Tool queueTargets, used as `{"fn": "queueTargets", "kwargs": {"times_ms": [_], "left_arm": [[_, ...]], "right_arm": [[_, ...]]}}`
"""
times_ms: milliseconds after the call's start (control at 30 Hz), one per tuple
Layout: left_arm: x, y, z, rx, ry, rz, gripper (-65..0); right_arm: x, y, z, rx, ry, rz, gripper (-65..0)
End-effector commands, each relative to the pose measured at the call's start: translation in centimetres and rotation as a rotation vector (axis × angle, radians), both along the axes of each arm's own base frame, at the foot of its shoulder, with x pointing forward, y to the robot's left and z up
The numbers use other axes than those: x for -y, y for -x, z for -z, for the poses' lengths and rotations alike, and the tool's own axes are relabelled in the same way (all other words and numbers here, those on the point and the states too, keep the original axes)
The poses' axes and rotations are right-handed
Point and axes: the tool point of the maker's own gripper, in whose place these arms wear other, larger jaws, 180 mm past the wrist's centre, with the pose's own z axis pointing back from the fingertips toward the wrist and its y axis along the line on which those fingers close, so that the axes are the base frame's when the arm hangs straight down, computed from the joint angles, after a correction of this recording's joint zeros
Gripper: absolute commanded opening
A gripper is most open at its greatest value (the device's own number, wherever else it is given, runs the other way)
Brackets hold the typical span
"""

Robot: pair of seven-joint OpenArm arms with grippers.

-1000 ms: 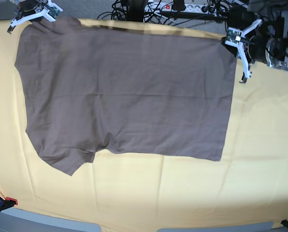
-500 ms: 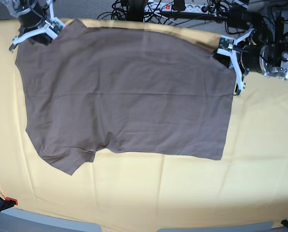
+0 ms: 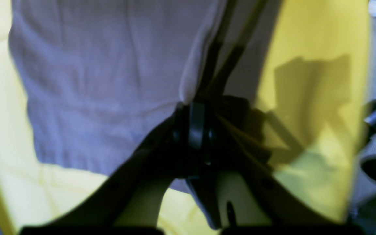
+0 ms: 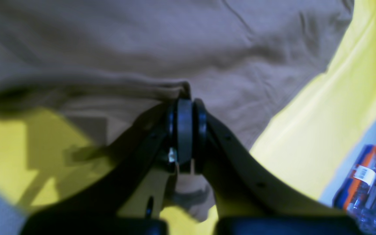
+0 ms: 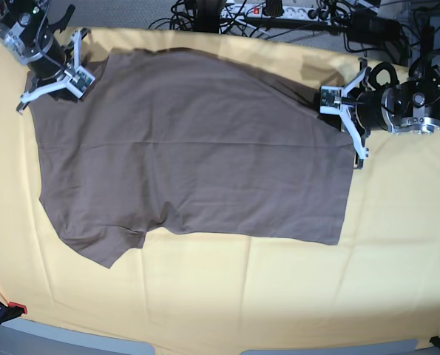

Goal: Fold the T-shirt properly
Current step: 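Pull the grasped shoulder corners away from the hem to straighten the shirt, then lower the shoulder corners onto the table and open both grippers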

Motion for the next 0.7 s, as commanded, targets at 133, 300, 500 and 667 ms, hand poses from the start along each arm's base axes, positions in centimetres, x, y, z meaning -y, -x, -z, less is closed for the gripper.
{"fn": "queueTargets", "kwargs": {"times_ms": [133,300,500,667], "left_arm": [[-1.0,-1.9,-1.2,0.095,-0.028,-0.021,-65.0],[-1.0,-2.0,-1.2,0.101,-0.028,-0.023,-65.0],[-1.5,-4.4,-2.5,0.243,-0.026,-0.091,-65.0],[-0.7,-3.5,-2.1,0.2,-0.012,-0.043,-65.0]], "right_arm": [[1.5,-2.0,-0.2,0.038,0.021,0.025,-65.0],[2.0,-3.0,-0.4,0.059,0.018,0.045,-65.0],[2.1,-3.2,-0.6,0.073,0.014,0.054,-65.0],[2.1,-3.2,-0.5,0.071,0.014,0.052,-65.0]]}}
